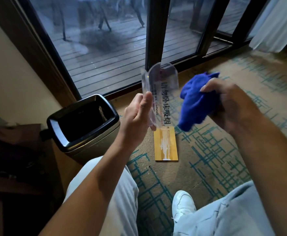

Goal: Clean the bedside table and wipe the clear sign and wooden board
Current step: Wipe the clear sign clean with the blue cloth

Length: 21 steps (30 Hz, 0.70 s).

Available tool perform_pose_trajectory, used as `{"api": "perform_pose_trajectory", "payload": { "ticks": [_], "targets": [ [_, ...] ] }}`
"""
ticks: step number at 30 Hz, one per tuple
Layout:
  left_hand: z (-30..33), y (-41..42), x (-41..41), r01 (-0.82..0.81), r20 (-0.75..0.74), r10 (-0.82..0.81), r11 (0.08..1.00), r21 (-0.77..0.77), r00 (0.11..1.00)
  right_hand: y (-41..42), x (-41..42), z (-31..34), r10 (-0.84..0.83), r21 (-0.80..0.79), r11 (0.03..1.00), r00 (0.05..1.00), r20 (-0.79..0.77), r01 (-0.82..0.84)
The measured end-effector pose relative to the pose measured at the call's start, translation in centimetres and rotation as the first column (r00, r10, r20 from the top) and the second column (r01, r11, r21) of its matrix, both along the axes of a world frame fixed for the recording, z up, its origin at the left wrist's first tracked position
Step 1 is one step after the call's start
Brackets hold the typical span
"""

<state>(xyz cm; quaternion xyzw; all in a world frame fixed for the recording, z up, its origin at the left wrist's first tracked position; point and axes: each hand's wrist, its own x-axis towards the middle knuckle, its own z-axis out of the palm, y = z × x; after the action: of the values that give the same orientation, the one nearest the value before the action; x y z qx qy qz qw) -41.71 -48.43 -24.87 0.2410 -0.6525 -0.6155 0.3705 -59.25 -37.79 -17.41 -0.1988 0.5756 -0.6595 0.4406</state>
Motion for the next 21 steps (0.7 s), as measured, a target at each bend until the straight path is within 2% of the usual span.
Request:
{"api": "perform_pose_trajectory", "payload": {
  "ticks": [3, 6, 12, 21],
  "targets": [
    [-0.1, 0.8, -0.3, 0.074, 0.005, -0.074, 0.997, 0.005, 0.997, -0.8, 0.6, -0.1, -0.201, -0.135, 0.966, 0.97, 0.14, 0.219],
    [0.0, 0.9, -0.4, 0.094, 0.007, -0.094, 0.995, 0.046, 0.996, -1.3, 1.1, -0.3, -0.235, -0.202, 0.933, 0.929, 0.284, 0.298],
    [0.7, 0.6, -0.5, 0.133, -0.02, -0.132, 0.988, 0.078, 0.991, -1.8, 2.1, -1.5, 0.045, -0.325, 0.943, 0.943, 0.329, 0.069],
    [0.7, -0.5, -0.4, 0.063, 0.01, -0.064, 0.995, 0.083, 0.998, -1.7, 2.2, -3.0, 0.098, -0.21, 0.976, 0.98, 0.172, -0.061]
  ]
}}
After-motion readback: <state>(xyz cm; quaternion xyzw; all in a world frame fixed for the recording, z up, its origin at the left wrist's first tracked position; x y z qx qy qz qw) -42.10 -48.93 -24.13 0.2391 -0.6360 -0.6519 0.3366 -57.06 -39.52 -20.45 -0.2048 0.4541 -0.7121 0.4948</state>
